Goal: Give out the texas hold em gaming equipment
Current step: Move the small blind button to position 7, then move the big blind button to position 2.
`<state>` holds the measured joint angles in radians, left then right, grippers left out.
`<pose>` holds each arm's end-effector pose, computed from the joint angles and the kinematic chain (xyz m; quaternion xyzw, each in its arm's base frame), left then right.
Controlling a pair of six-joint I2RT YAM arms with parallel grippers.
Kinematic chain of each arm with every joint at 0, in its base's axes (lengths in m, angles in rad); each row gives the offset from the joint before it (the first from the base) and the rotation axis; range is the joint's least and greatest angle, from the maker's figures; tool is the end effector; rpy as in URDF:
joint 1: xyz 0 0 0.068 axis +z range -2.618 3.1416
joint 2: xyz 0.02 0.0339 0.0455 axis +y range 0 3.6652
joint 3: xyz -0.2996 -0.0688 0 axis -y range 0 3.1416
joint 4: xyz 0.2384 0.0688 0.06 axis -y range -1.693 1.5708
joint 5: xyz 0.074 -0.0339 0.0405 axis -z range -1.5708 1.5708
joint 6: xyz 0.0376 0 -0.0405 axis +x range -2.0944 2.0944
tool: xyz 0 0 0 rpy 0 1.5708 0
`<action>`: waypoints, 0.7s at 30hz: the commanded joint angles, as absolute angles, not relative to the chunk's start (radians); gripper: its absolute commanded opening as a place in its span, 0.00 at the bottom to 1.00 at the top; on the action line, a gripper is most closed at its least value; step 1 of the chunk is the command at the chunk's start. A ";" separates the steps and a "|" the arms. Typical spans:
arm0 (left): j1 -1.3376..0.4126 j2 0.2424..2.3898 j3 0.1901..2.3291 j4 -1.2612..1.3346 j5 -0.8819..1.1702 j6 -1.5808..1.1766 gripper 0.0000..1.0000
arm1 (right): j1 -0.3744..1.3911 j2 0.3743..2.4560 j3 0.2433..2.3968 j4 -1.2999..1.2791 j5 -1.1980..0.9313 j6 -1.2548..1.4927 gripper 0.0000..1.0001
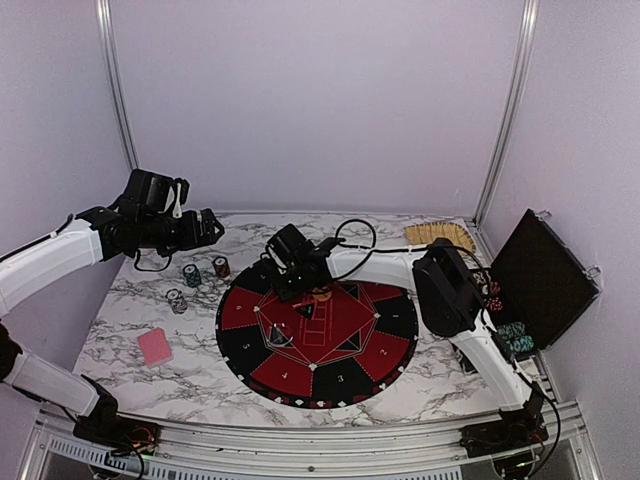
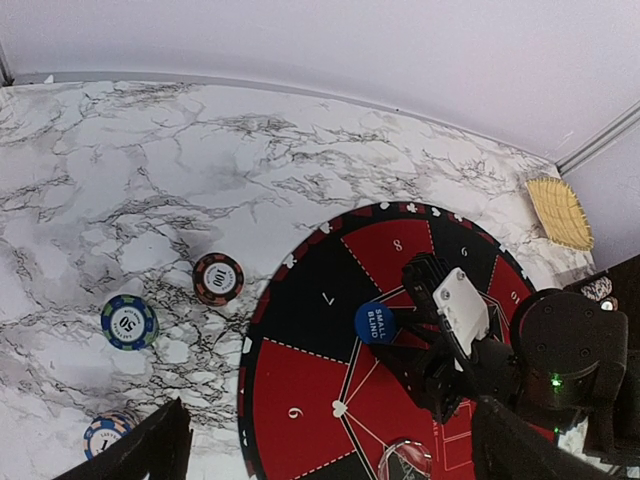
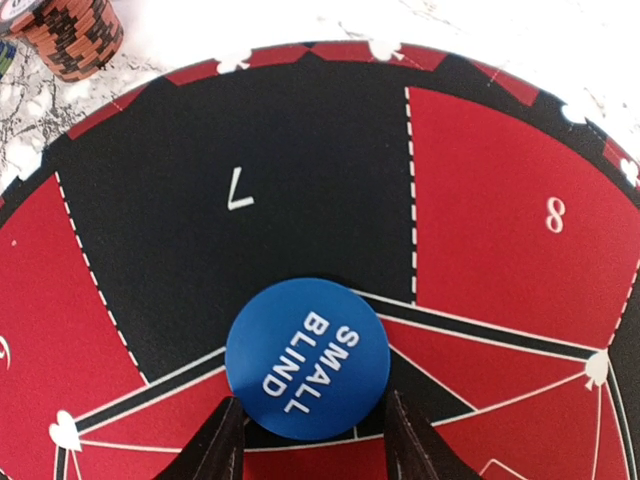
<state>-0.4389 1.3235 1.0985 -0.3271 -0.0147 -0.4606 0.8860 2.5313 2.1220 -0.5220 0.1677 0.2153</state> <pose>0.2604 -0.1217 0.3508 -0.0131 0.8729 -0.2062 0.4419 0.3682 0.4409 0.1562 -0.2865 0.9019 0.0961 0.3085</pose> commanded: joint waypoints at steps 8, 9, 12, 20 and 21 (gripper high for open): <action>-0.432 1.330 1.128 -0.348 -0.005 -0.459 0.99 | 0.861 2.460 2.060 -0.589 0.170 0.221 0.52; -0.432 1.329 1.127 -0.348 -0.005 -0.459 0.99 | 0.859 2.452 2.053 -0.587 0.168 0.221 0.53; -0.431 1.330 1.127 -0.350 -0.005 -0.462 0.99 | 0.853 2.416 2.007 -0.576 0.168 0.225 0.54; -0.432 1.340 1.125 -0.345 0.022 -0.472 0.99 | 0.822 2.309 1.830 -0.527 0.183 0.240 0.58; -0.431 1.342 1.127 -0.345 0.026 -0.474 0.99 | 0.817 2.304 1.815 -0.526 0.185 0.244 0.58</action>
